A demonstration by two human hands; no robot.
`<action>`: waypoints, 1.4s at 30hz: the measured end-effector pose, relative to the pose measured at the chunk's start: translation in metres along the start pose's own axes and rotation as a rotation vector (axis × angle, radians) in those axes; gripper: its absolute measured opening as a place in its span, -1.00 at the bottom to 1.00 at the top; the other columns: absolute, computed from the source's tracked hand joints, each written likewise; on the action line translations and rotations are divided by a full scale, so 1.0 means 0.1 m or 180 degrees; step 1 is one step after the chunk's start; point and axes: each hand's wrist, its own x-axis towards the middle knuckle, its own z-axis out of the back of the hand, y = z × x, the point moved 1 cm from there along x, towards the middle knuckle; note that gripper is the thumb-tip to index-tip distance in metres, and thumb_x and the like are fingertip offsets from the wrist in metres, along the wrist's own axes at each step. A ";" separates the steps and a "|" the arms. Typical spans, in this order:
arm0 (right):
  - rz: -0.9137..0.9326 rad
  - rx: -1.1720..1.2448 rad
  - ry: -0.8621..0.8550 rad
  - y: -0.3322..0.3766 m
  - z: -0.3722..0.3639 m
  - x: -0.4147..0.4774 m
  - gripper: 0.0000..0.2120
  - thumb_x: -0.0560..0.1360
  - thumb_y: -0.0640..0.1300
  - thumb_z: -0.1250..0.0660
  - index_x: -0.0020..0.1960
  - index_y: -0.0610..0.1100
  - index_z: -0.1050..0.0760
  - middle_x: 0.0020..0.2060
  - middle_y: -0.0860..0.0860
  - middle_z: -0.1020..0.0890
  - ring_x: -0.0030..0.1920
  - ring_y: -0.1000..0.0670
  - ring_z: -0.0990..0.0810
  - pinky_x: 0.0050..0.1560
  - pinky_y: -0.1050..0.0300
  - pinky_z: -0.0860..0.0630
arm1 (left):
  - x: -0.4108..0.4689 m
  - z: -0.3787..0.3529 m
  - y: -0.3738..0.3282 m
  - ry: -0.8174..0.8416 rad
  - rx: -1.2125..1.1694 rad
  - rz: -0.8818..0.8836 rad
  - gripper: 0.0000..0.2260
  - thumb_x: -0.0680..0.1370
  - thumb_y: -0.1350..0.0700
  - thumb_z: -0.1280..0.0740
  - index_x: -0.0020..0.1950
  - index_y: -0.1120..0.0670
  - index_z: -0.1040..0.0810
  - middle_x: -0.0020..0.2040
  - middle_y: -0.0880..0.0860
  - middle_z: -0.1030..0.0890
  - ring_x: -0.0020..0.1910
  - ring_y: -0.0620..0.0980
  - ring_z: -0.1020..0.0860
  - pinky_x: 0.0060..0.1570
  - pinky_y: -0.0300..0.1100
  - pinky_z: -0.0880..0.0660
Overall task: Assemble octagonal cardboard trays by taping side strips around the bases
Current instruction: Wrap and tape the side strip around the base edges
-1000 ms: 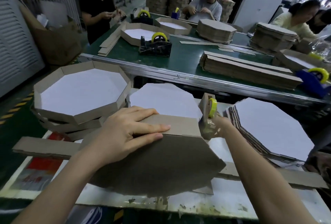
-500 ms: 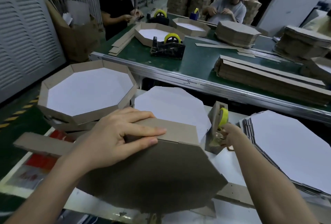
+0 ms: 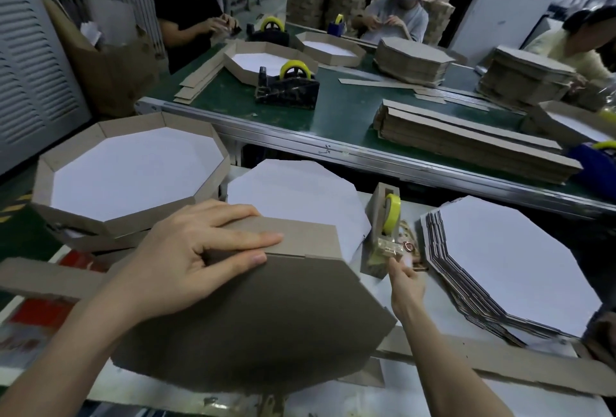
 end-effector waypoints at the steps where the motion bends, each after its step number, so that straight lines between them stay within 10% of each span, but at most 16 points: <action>1: 0.0053 -0.0046 0.0008 -0.01 0.02 0.01 -0.76 0.53 -0.29 -0.39 -0.31 -0.24 -0.49 0.12 -0.21 -0.61 0.25 -0.09 -0.55 0.20 0.13 -0.41 | -0.01 0.00 0.00 0.0011 0.0007 0.0010 -0.73 0.51 -0.29 -0.21 0.19 -0.47 -0.48 0.24 -0.32 -0.49 0.24 -0.27 -0.44 0.15 -0.12 -0.47; 9: -0.0190 -0.0762 0.0828 0.02 0.10 -0.20 -0.91 0.56 -0.24 -0.38 -0.02 -0.27 -0.61 -0.11 -0.17 -0.67 -0.09 -0.04 -0.66 -0.11 0.14 -0.62 | -0.06 0.02 -0.01 0.0080 0.0251 -0.0063 -0.72 0.56 -0.25 -0.17 0.25 -0.41 -0.47 0.26 -0.17 -0.54 0.22 -0.15 -0.48 0.10 0.00 -0.51; 16: 0.0787 -0.2136 0.1582 0.92 -0.58 -1.02 -0.78 0.59 -0.21 -0.31 0.20 -0.20 -0.62 -0.47 0.12 -0.62 -0.57 0.17 -0.43 -0.57 0.33 -0.34 | -0.10 0.03 -0.05 0.0118 0.0876 -0.0320 -0.66 0.62 -0.14 -0.12 0.33 -0.17 -0.51 0.24 0.04 -0.59 0.15 0.04 -0.56 0.09 -0.06 -0.51; 21: 0.1450 -0.2452 0.2229 1.57 -0.83 -1.77 -0.27 0.53 -0.24 -0.40 0.58 -0.05 -0.12 -0.29 0.01 -0.69 -0.51 0.14 -0.45 -0.51 0.32 -0.38 | -0.17 0.04 -0.06 0.0002 0.0672 -0.0219 -0.67 0.59 -0.17 -0.13 0.30 -0.21 -0.52 0.25 -0.01 -0.59 0.19 -0.01 -0.52 0.14 -0.13 -0.43; 31: 0.2567 -0.1894 0.1392 1.85 -0.71 -2.65 -0.89 0.52 -0.20 -0.36 -0.05 -0.01 -0.62 -0.25 0.08 -0.72 -0.38 0.27 -0.54 -0.39 0.42 -0.35 | -0.32 0.05 0.01 0.0126 0.0398 0.0155 -0.50 0.48 -0.42 -0.08 0.35 -0.25 -0.30 0.23 -0.12 -0.50 0.16 -0.12 -0.42 0.05 -0.21 -0.36; 42: 0.0863 -0.0836 0.2461 1.72 -0.52 -3.29 -0.89 0.53 -0.34 -0.33 -0.09 -0.17 -0.57 -0.15 -0.18 -0.73 -0.58 0.14 -0.20 -0.60 0.35 -0.17 | -0.35 0.07 0.00 -0.0062 -0.0121 0.0045 -0.45 0.42 -0.43 -0.20 0.28 -0.18 -0.22 0.24 -0.13 -0.54 0.19 -0.06 -0.49 0.04 -0.07 -0.48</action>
